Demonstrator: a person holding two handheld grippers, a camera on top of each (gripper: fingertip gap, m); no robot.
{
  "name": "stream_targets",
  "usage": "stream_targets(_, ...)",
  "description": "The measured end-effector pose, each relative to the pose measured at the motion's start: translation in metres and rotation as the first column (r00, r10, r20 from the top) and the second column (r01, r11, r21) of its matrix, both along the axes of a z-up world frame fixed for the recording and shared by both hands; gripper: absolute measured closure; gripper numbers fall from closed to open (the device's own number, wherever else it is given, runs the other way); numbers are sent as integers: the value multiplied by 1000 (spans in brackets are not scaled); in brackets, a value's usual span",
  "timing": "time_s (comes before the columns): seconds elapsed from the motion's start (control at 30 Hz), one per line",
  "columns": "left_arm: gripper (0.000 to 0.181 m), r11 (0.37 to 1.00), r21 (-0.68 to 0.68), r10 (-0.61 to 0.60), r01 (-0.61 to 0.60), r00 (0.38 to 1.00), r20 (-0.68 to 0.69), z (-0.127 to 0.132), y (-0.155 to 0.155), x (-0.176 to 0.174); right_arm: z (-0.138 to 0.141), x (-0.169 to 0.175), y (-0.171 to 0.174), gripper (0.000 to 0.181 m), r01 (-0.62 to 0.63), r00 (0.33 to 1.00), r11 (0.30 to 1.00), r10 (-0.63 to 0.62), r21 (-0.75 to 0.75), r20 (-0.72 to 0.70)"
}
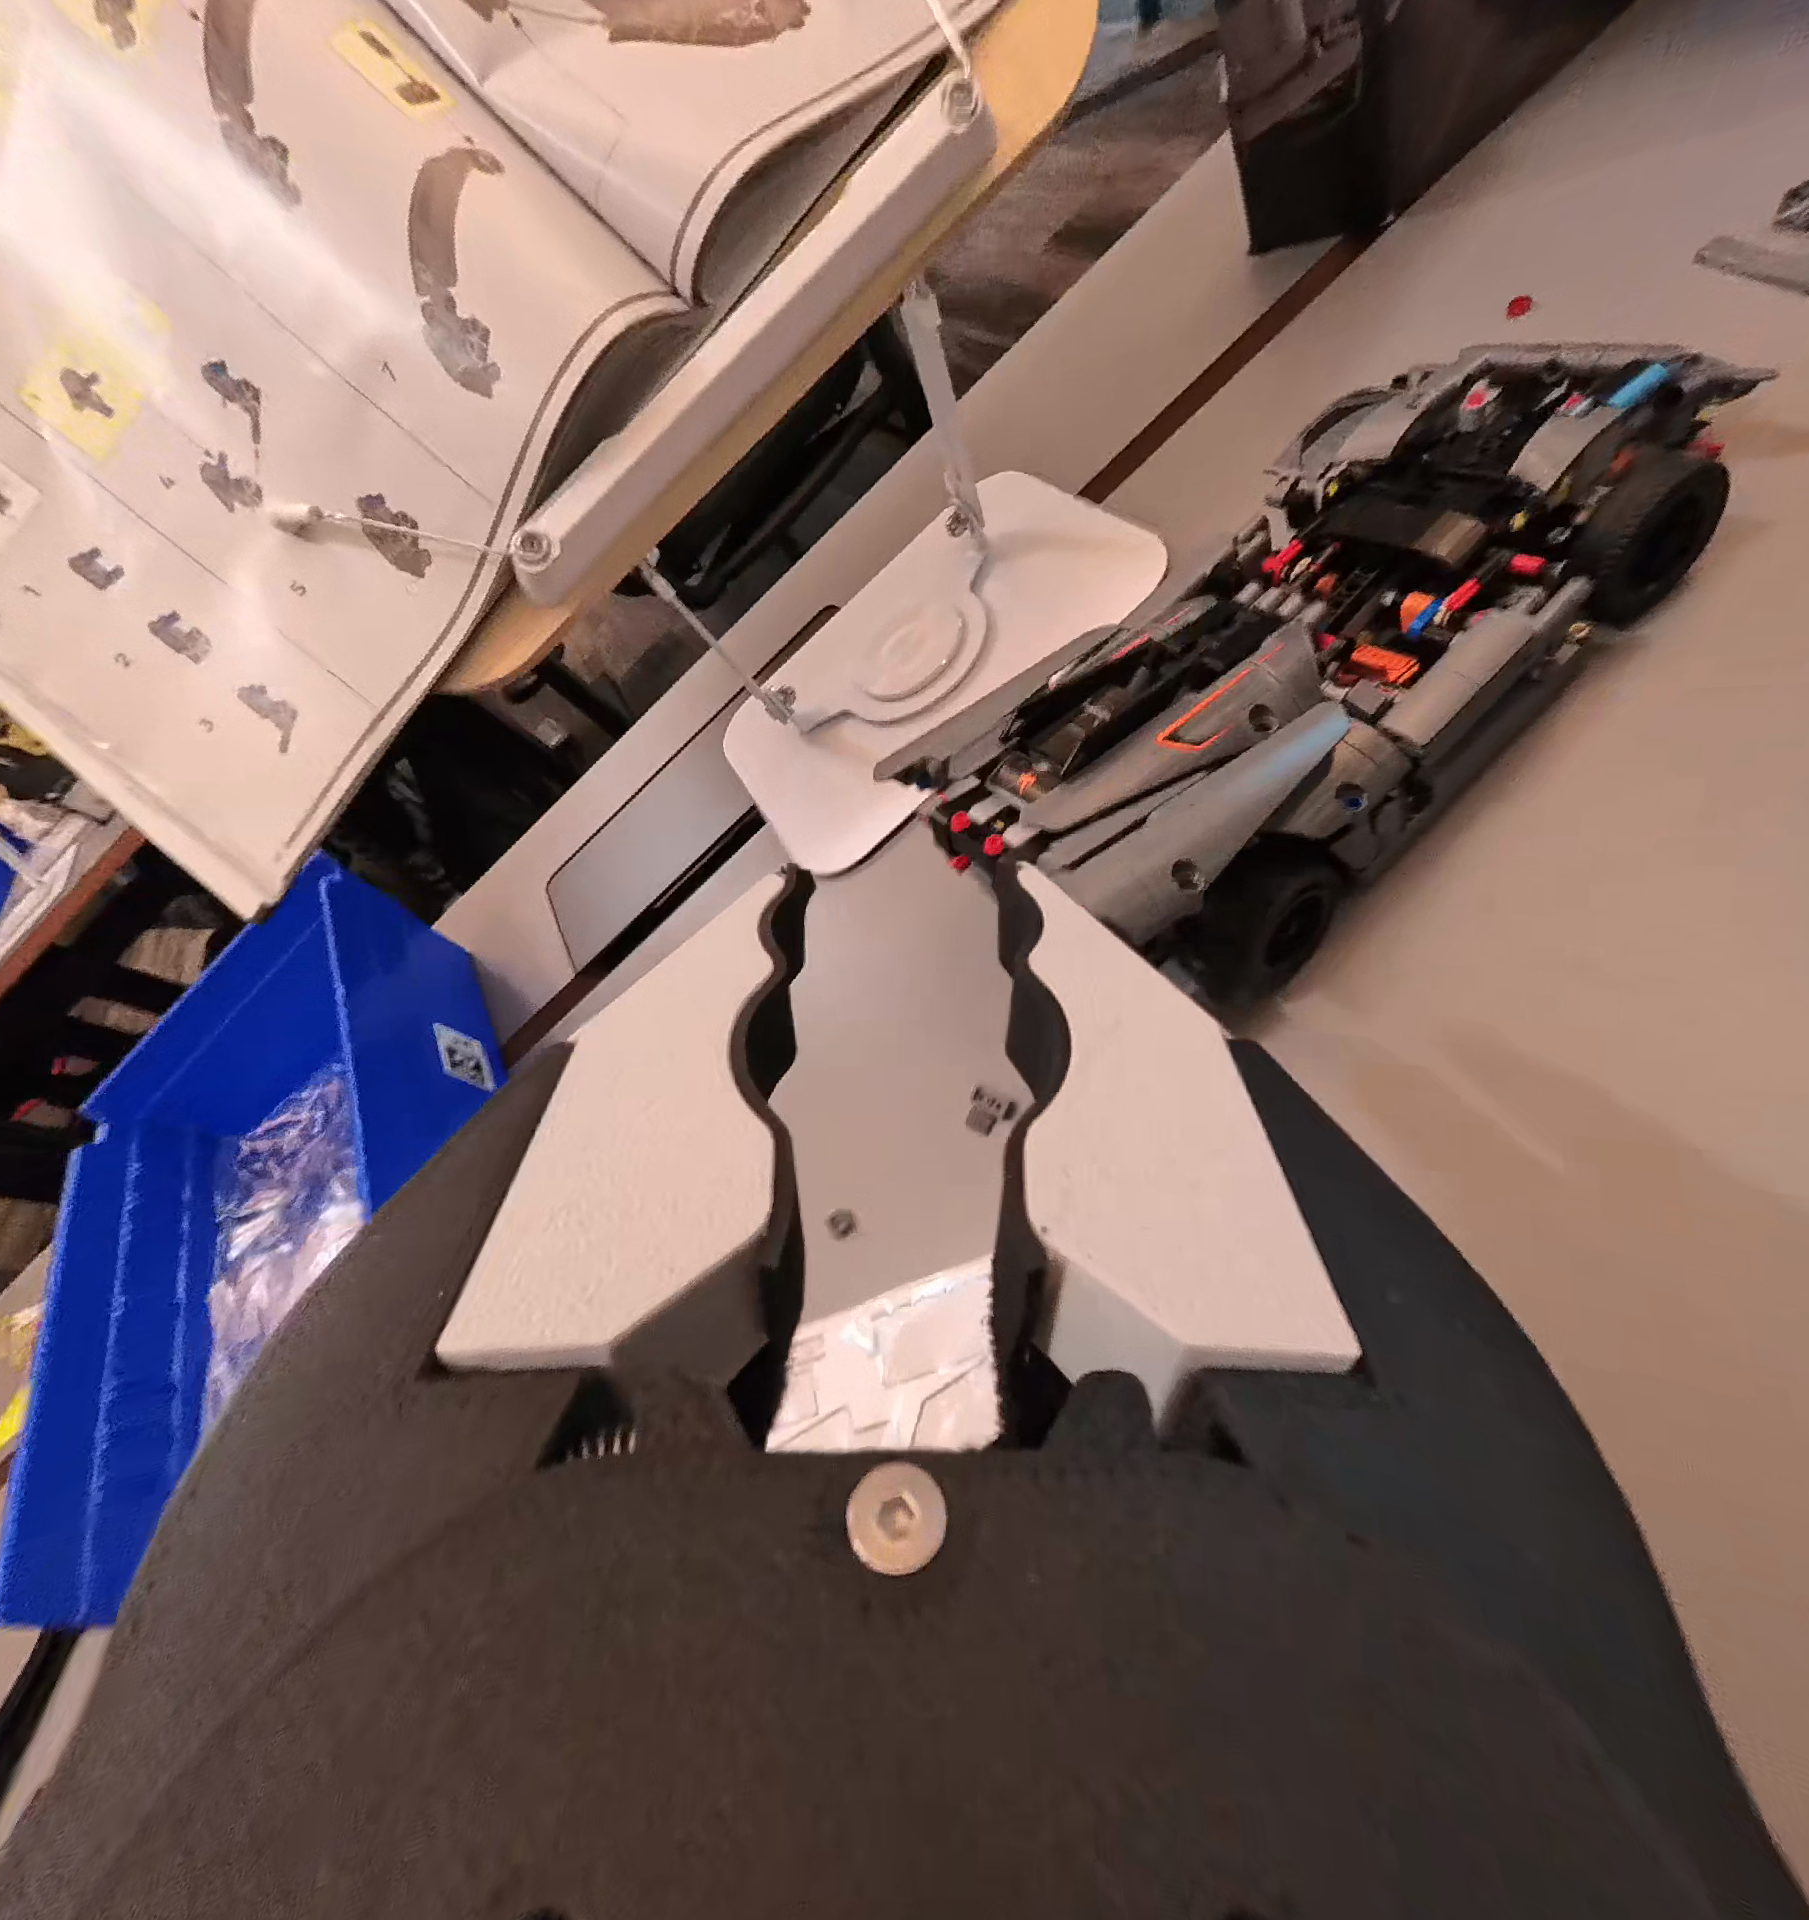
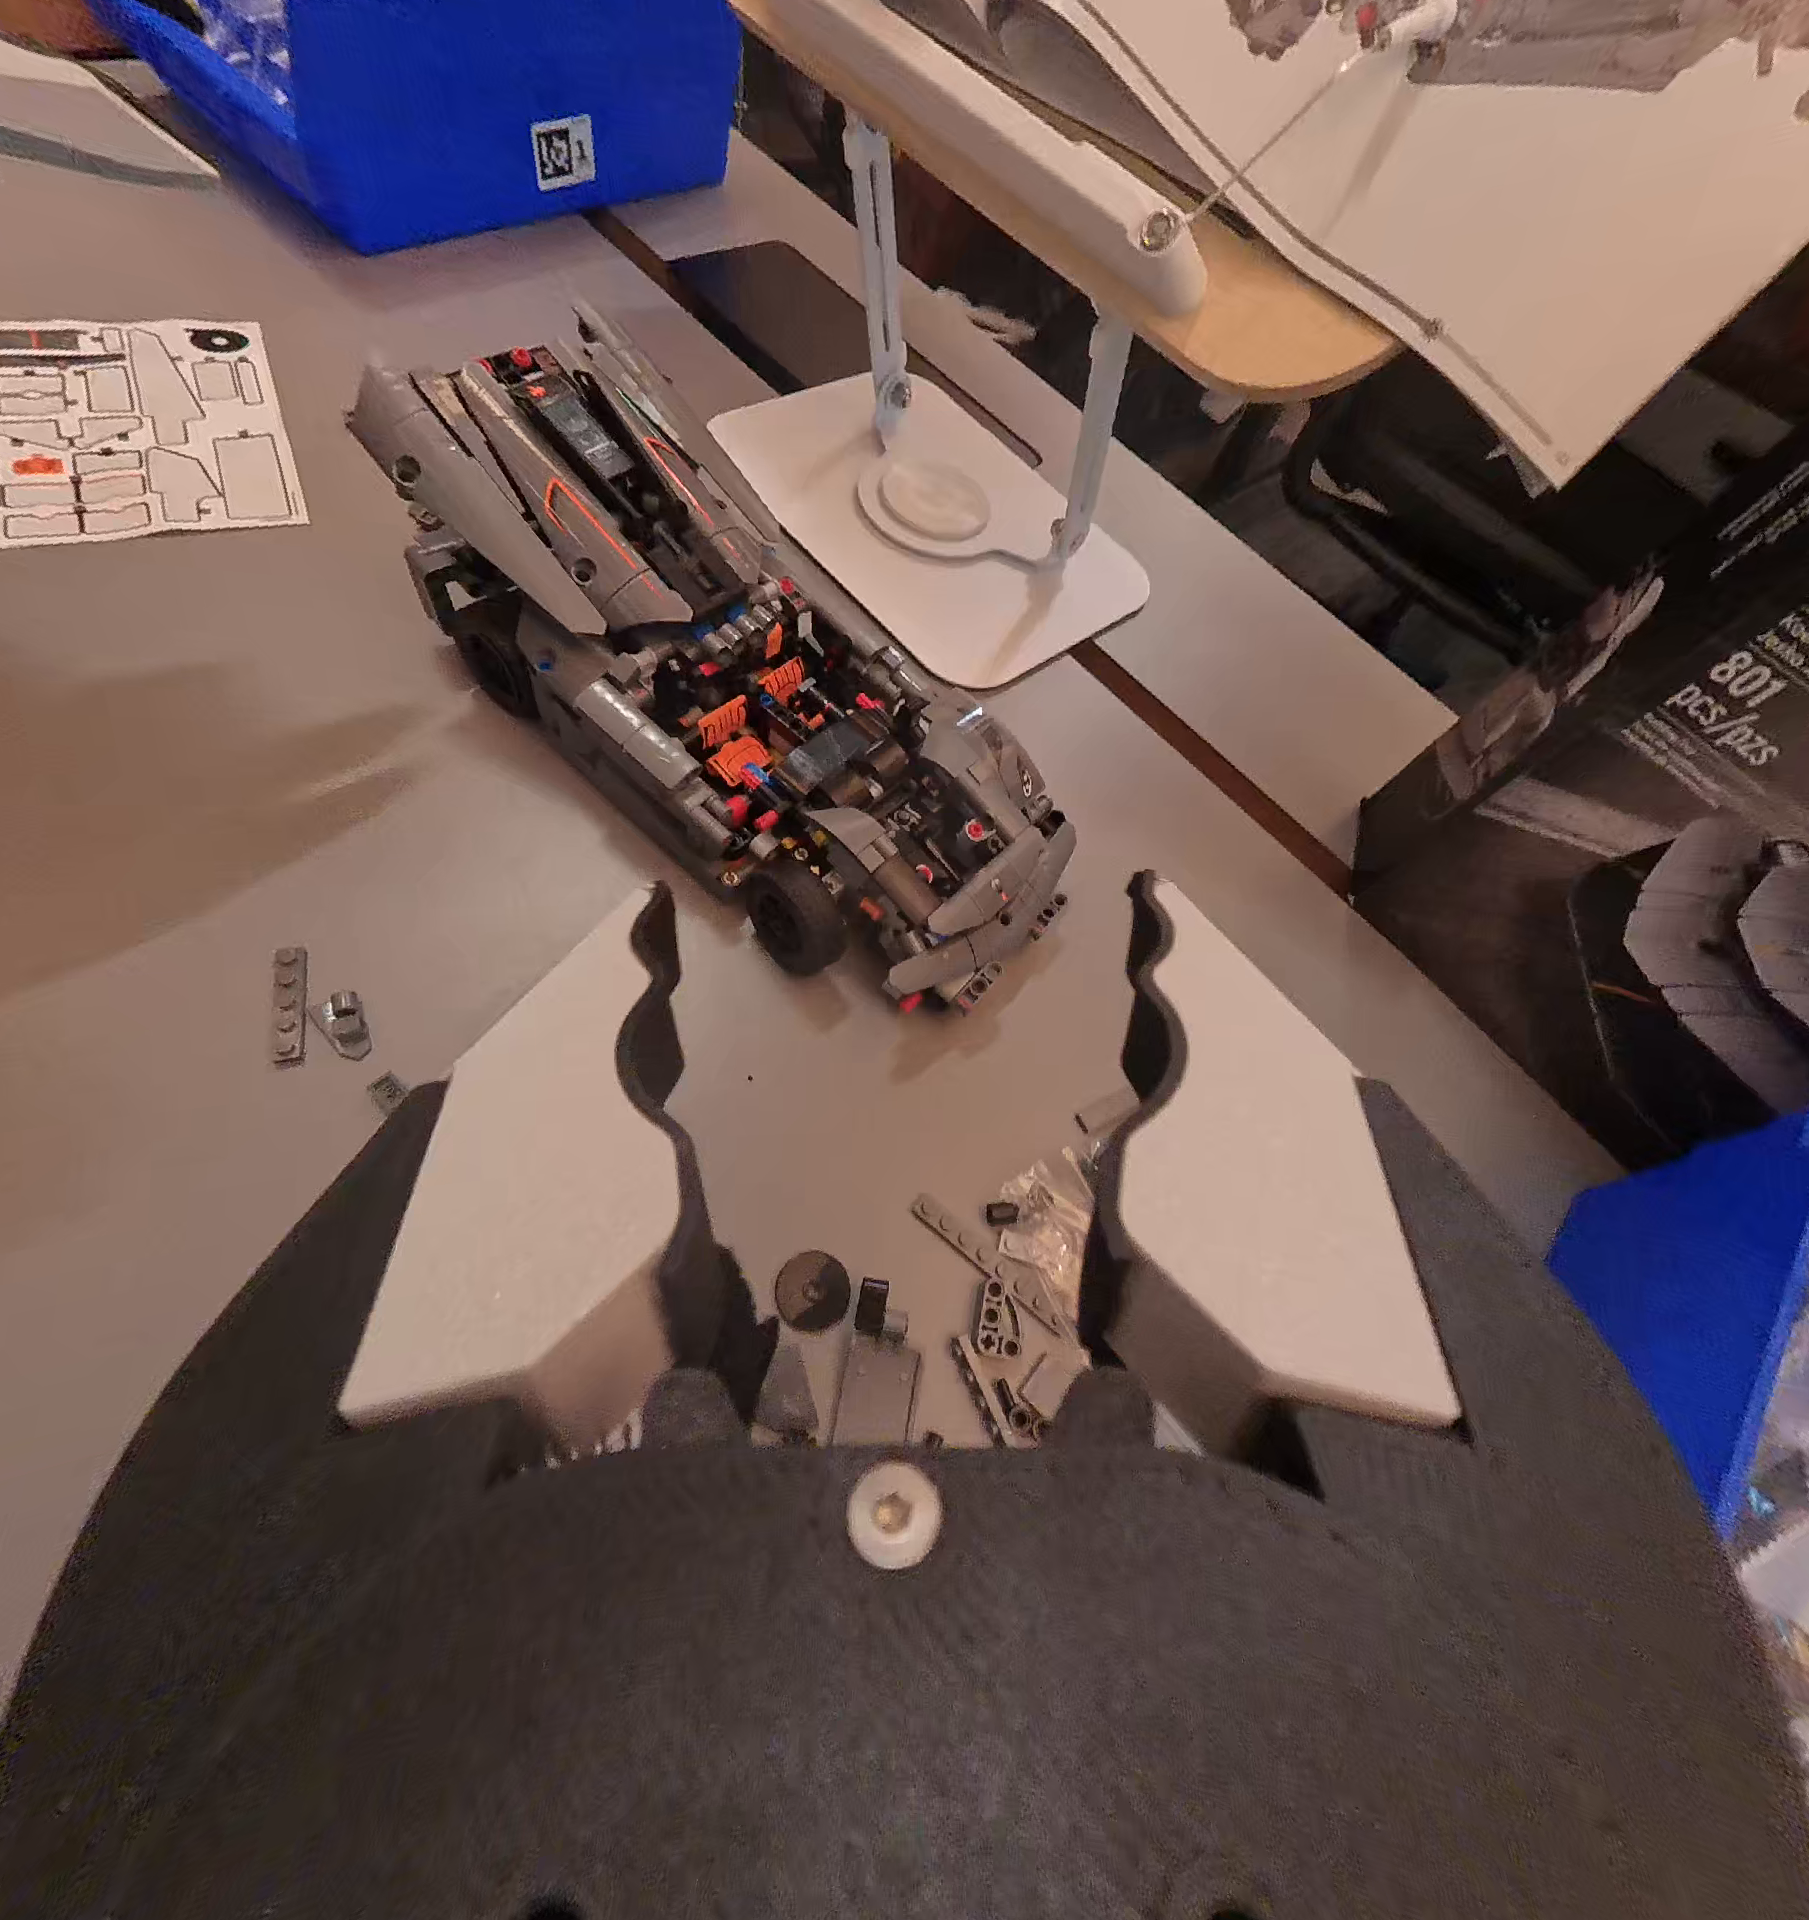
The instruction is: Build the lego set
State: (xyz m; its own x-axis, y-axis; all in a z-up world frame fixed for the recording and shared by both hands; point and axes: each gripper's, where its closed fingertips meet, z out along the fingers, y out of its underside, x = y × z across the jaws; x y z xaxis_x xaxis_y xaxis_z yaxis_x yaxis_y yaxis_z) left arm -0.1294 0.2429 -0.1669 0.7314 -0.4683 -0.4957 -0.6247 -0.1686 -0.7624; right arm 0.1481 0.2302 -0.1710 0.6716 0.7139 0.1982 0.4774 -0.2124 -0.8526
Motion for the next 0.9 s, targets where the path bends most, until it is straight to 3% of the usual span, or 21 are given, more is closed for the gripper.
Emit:
stream_targets(0.13,125,999,-9,-32,33,994,101,7,11,5,2,1,-2,86,-17,998,999,15,-36,-53)
stream_targets(0.23,110,998,51,-37,37,999,-3,15,27,3,3,4,-1,89,-20,999,1000,20,-2,-43)
stream_targets(0.4,112,987,103,-116,121,992,-45,50,63,29,36,-14,16,124,-46,989,998,52,43,-135)
stream_targets(0.5,120,972,166,-149,168,981,-124,65,105,43,60,-37,65,131,-61,990,998,63,24,-125)
stream_targets(0.6,118,972,164,-150,167,982,-113,70,159,52,80,-57,133,143,-24,996,997,29,71,-81)
stream_targets(0.7,111,970,144,-177,194,977,-123,69,201,66,78,-76,196,144,29,995,999,-26,37,-100)
stream_targets(0.77,112,961,132,-228,243,966,-122,65,213,82,71,-85,229,137,56,988,998,-58,-16,-145)
stream_targets(0.9,111,964,135,-193,228,953,-232,52,233,90,59,-94,259,142,51,964,992,-78,-114,-255)
